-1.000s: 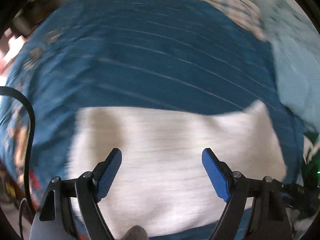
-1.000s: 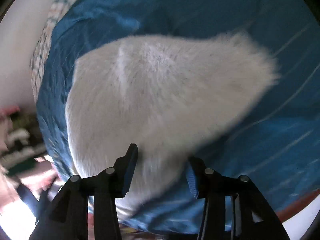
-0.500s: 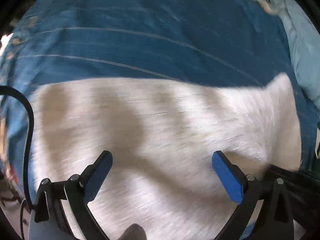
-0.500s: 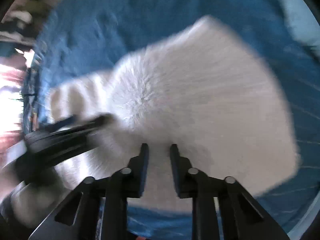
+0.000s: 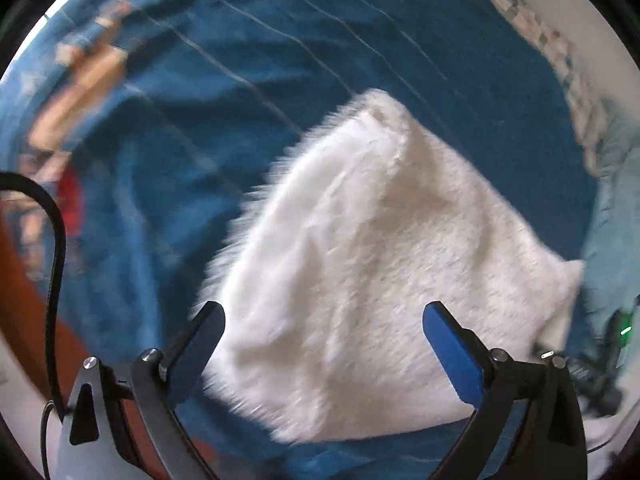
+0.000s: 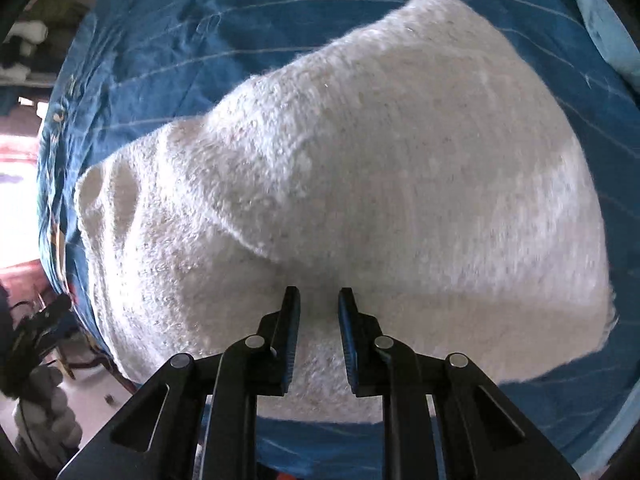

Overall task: Fold large clothes
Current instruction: 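Fold the jacket hem up toward the collar with both tools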

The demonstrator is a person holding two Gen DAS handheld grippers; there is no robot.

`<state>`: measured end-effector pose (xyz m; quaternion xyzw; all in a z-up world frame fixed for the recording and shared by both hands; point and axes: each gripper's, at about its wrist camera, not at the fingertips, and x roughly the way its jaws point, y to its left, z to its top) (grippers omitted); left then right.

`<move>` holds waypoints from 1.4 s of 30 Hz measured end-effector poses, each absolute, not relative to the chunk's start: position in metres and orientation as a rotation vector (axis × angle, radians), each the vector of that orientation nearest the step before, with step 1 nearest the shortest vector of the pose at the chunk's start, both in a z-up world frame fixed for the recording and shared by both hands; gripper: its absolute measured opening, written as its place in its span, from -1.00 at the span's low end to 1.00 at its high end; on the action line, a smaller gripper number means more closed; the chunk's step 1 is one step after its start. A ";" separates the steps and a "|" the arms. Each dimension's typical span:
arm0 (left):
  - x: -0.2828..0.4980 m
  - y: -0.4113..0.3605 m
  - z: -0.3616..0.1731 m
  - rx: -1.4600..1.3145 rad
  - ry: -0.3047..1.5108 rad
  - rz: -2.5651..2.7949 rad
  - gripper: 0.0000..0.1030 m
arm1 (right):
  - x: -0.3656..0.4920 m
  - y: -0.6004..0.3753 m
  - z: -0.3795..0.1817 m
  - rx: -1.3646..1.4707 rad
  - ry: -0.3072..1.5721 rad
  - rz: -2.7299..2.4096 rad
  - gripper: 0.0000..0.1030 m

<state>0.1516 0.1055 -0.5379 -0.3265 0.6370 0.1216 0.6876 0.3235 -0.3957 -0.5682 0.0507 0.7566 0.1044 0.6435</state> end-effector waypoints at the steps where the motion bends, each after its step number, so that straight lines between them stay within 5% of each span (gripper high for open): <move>1: 0.161 0.105 -0.547 -0.748 1.416 0.224 0.95 | 0.318 -0.404 -0.569 0.115 1.723 0.229 -0.59; 4: 0.193 0.093 -0.577 -0.675 1.458 0.127 0.84 | 0.309 -0.412 -0.573 0.103 1.715 0.195 -0.59; 6: 0.213 0.079 -0.582 -0.517 1.487 0.115 -0.53 | 0.317 -0.409 -0.583 0.097 1.711 0.177 -0.59; 7: 0.219 0.075 -0.577 -0.454 1.482 0.119 -0.93 | 0.316 -0.406 -0.581 0.089 1.709 0.171 -0.59; 12: 0.234 0.097 -0.531 -0.468 1.361 0.123 -0.93 | 0.307 -0.385 -0.568 -0.064 1.660 0.166 -0.59; 19: 0.241 0.113 -0.583 -0.494 1.482 0.095 -0.82 | 0.292 -0.352 -0.517 0.002 1.559 0.367 -0.60; 26: 0.215 0.123 -0.560 -0.533 1.507 0.194 -0.78 | 0.302 -0.309 -0.617 -0.165 1.728 0.281 -0.64; 32: 0.211 0.121 -0.508 -0.364 1.429 0.328 -0.73 | 0.314 -0.345 -0.537 -0.099 1.636 0.336 -0.64; 33: 0.215 0.116 -0.500 -0.344 1.413 0.334 -0.65 | 0.321 -0.366 -0.517 -0.082 1.571 0.306 -0.64; 34: 0.216 0.114 -0.495 -0.322 1.403 0.335 -0.26 | 0.327 -0.382 -0.506 -0.076 1.534 0.276 -0.64; 35: 0.224 0.100 -0.493 -0.293 1.385 0.341 0.54 | 0.337 -0.398 -0.501 -0.072 1.503 0.229 -0.64; 36: 0.227 0.097 -0.489 -0.269 1.366 0.347 0.91 | 0.349 -0.414 -0.505 -0.066 1.496 0.187 -0.64; 42: 0.245 0.067 -0.489 -0.225 1.332 0.327 0.98 | 0.395 -0.481 -0.610 0.140 1.639 0.041 -0.71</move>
